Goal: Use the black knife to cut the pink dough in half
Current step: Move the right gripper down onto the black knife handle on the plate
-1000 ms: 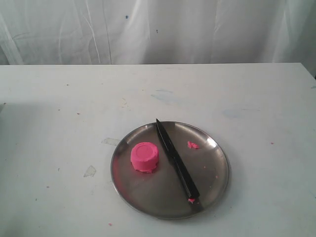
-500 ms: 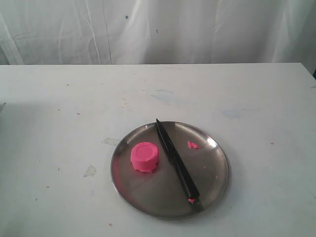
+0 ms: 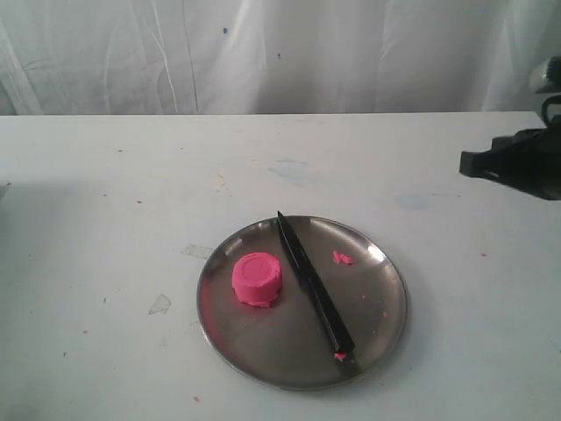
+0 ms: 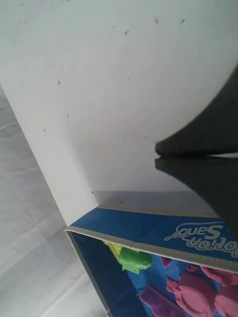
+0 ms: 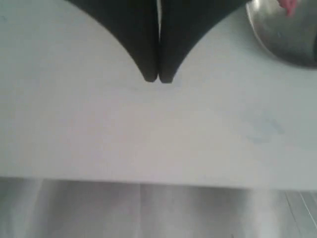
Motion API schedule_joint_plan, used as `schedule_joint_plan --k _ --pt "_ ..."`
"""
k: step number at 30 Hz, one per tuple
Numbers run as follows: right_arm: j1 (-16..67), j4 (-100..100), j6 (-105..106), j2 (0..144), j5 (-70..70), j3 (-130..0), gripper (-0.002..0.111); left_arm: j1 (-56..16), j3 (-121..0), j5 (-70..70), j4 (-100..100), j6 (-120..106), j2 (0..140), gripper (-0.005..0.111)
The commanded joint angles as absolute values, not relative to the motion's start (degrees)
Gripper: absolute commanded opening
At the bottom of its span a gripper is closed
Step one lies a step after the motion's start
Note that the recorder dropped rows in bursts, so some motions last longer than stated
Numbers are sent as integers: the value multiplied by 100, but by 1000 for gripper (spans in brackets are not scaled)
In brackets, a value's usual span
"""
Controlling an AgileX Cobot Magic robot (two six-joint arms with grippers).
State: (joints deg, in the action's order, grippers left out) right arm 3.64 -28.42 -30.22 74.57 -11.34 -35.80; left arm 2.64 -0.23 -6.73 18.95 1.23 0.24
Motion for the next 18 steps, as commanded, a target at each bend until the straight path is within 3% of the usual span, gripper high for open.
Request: schedule_joint_plan --k 1,8,14,17,18 --pt "769 -3196 -2957 7839 554 -4258 0 285 0 -653 1890 129 0 0" --pt "2233 -1834 -454 8447 4562 -5978 0 285 0 -653 1890 129 0 0" --pt "2565 -887 -154 9307 3420 -6206 2 285 0 -653 1890 129 0 0" --pt "2674 -30 699 9685 3424 -6206 21 285 0 -653 1890 129 0 0" --pt "2742 176 926 9798 3406 -6206 33 285 0 -653 1890 129 0 0"
